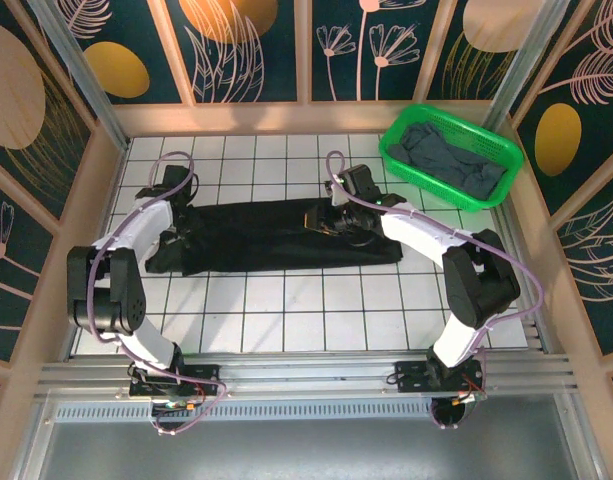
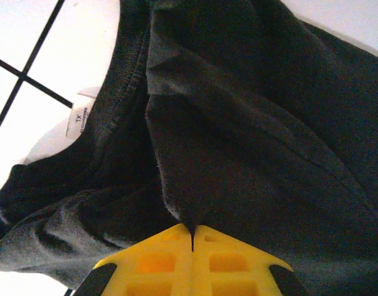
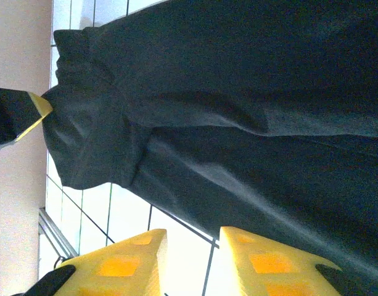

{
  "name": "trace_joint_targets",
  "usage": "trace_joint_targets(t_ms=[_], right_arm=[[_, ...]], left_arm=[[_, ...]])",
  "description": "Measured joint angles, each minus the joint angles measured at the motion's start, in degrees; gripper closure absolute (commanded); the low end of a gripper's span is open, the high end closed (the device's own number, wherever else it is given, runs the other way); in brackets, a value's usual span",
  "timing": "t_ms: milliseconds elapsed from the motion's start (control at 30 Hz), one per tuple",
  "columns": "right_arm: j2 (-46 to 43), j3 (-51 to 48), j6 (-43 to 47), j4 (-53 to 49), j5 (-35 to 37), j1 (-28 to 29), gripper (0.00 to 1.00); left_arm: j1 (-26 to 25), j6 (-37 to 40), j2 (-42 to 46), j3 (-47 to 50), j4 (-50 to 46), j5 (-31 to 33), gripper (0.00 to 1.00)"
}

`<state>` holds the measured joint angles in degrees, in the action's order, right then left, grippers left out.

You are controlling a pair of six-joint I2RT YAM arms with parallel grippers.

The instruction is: Fold and stack the t-shirts

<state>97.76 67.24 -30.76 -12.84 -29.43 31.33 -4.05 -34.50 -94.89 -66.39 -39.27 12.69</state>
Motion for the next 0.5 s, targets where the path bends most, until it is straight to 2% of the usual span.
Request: trace_joint_targets(t_ms=[167, 333, 500], right_arm=[[0.0, 0.0, 0.0, -0.3, 0.4, -1.5, 0.71], [0.0, 0.0, 0.0, -0.4, 0.7, -1.6, 0.71], [0.0, 0.1, 0.0, -0.6, 0.7, -1.6, 0.71]], left_arm=[[0.0, 0.0, -0.4, 0.1, -0.9, -0.2, 0.99], [0.0, 0.0, -0.4, 2.8, -0.9, -0.2, 0.87], [0.1, 0.2, -0.6, 3.3, -0.6, -0.9, 0.86]])
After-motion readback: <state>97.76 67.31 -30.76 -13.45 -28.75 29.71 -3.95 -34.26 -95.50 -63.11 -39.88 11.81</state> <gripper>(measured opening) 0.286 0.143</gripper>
